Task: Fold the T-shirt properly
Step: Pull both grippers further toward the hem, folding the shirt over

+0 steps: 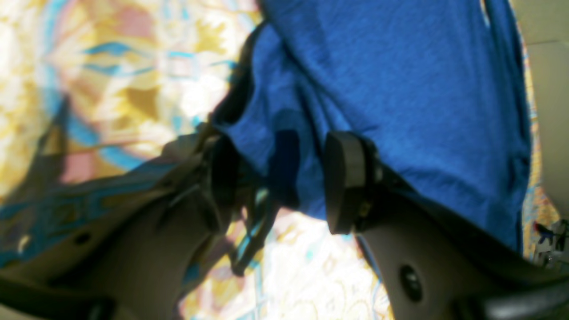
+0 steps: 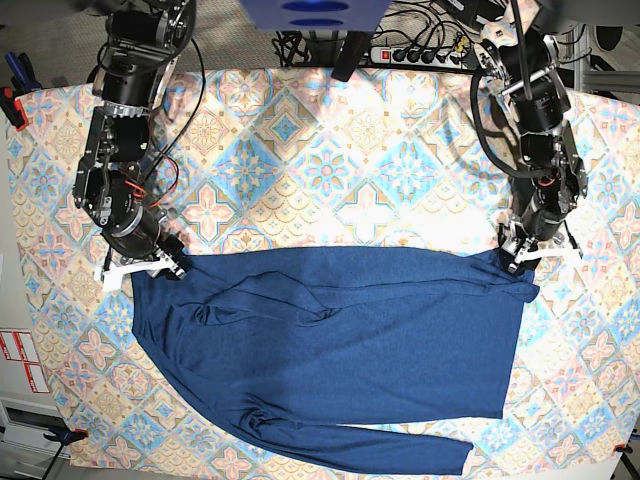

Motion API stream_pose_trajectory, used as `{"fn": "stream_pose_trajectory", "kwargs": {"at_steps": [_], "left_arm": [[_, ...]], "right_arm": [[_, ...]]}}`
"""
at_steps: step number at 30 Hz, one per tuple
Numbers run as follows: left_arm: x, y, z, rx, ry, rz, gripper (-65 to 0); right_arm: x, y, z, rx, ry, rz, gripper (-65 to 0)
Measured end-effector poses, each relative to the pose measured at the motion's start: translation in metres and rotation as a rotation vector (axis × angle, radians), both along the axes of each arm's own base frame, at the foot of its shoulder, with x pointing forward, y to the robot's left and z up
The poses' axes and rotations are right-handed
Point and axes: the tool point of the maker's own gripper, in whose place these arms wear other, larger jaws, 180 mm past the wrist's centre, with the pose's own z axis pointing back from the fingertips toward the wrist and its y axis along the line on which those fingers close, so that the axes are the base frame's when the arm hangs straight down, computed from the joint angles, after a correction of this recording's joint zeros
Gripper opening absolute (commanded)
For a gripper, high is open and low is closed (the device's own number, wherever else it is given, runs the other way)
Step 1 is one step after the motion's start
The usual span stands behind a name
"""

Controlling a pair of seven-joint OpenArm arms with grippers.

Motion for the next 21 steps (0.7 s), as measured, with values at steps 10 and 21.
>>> {"fn": "stream_pose_trajectory", "kwargs": {"at_steps": [10,21], "left_arm": [[0.010,-0.028,-0.004,-0.005,0.022,-0.083,-65.0],[0.006,-0.027,-0.006,-0.009,0.028,-0.086,-65.0]], "right_arm": [[-0.007,0.001,-0.005,0.008,0.014,0.003,-46.9],[-0.024,-0.047,-0.019,0.021,0.049,-0.151,-36.7]]}}
